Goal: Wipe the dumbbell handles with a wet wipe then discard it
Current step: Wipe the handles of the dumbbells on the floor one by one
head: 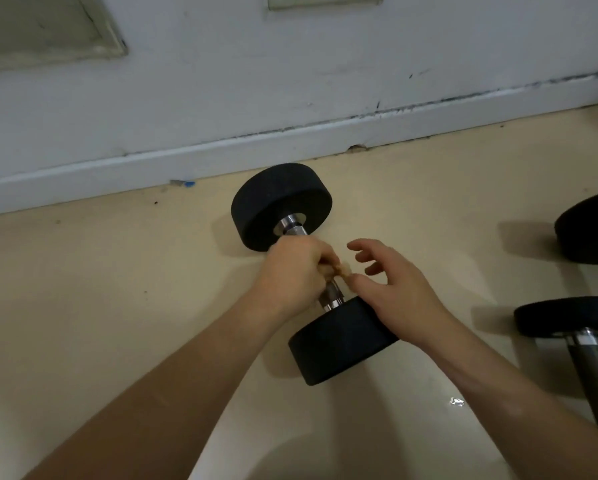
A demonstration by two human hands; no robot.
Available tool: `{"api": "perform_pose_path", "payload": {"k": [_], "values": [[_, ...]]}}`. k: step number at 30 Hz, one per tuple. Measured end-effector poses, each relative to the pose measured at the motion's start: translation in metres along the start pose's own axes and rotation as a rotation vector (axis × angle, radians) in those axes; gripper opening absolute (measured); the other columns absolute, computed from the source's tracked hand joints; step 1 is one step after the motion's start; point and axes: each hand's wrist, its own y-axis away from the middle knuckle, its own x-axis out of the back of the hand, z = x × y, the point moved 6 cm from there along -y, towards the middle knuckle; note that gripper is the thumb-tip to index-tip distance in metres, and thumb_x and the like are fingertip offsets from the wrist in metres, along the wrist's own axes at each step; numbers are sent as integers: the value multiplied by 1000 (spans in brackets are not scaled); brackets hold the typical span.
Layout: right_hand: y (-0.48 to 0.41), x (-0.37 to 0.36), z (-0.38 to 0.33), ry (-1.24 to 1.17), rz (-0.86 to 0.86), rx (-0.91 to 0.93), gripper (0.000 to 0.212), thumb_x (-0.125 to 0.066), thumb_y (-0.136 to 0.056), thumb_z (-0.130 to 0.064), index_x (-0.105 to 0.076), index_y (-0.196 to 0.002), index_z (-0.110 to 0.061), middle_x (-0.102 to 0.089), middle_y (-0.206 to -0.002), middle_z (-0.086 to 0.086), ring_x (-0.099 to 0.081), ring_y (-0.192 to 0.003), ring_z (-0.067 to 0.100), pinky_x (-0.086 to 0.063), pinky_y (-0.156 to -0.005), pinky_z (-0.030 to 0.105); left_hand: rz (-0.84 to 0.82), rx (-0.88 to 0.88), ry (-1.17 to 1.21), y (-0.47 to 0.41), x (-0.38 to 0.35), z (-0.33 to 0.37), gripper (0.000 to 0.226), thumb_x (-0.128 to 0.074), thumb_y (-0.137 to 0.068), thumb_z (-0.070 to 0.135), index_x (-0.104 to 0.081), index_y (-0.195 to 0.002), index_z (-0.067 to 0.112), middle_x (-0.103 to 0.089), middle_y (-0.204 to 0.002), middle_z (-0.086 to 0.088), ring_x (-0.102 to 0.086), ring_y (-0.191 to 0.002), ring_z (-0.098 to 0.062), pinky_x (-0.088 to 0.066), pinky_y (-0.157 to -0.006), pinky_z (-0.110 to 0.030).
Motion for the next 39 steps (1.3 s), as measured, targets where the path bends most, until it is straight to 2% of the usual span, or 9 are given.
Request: {"api": "perform_pose_path", "payload": {"k": [7,10,14,21,26,29,32,35,39], "values": [[5,-7,-8,-35,115,116,39,-57,-80,-27,-57,-119,-32,-54,-104,-8,-51,-91,5,-40,-69,19,366,55,8,-2,20,-39,15,-63,-86,11,-74,-96,14,-66,-98,-2,-59,-87,-13,-46,-77,-23],[5,10,1,37,266,78,24,-55,-83,-26,-65,-106,-28,-54,-96,-4,-50,-83,7,-37,-64,18,226,-11,164,17,5,-32,18,-67,-85,11,-74,-100,17,-68,-102,2,-61,-92,-6,-50,-87,-23],[23,29,-9,605,280,53,37,-30,-95,-42,-58,-88,-19,-49,-79,-1,-54,-77,21,-38,-59,31,137,-142,50,20,-6,-12,19,-65,-87,15,-73,-104,18,-70,-100,2,-63,-90,-8,-49,-85,-20],[41,13,-6,623,34,-44,91,-25,-78,-81,-12,-145,-19,-48,-128,8,-49,-111,26,-47,-87,38,328,29,-97,-19,8,-21,21,-52,-93,19,-67,-108,17,-66,-97,-3,-59,-82,-14,-43,-72,-21],[24,23,20,329,-56,-140,89,-36,-76,-77,-2,-147,-35,-29,-151,5,-38,-130,28,-40,-101,44,220,-45,-9,-11,-10,4,17,-59,-90,18,-68,-104,18,-65,-97,3,-54,-79,-3,-40,-69,-8],[20,25,26,207,-51,-102,87,-29,-65,-84,3,-140,-54,-16,-157,-3,-36,-133,28,-37,-104,49,51,-246,1,1,-26,21,15,-63,-86,15,-71,-99,17,-65,-95,1,-59,-82,-12,-52,-76,-29],[20,25,27,186,-66,-64,77,-25,-62,-86,-1,-132,-66,-18,-156,-4,-36,-133,30,-36,-104,51,-24,-289,-63,-8,-23,19,19,-65,-85,17,-71,-103,18,-66,-95,2,-60,-85,-11,-52,-79,-29],[22,23,26,249,-97,-72,73,-25,-69,-85,-1,-134,-64,-16,-157,-1,-32,-135,33,-33,-105,53,130,19,-49,-23,-5,4,19,-59,-90,18,-70,-105,21,-67,-94,8,-59,-80,-5,-48,-74,-19],[31,17,19,438,-113,-55,86,-26,-76,-83,20,-140,-49,1,-160,4,-26,-139,35,-33,-107,52,261,440,611,6,9,-3,15,-61,-88,13,-70,-100,18,-72,-85,0,-69,-69,-10,-57,-66,-23]]}}
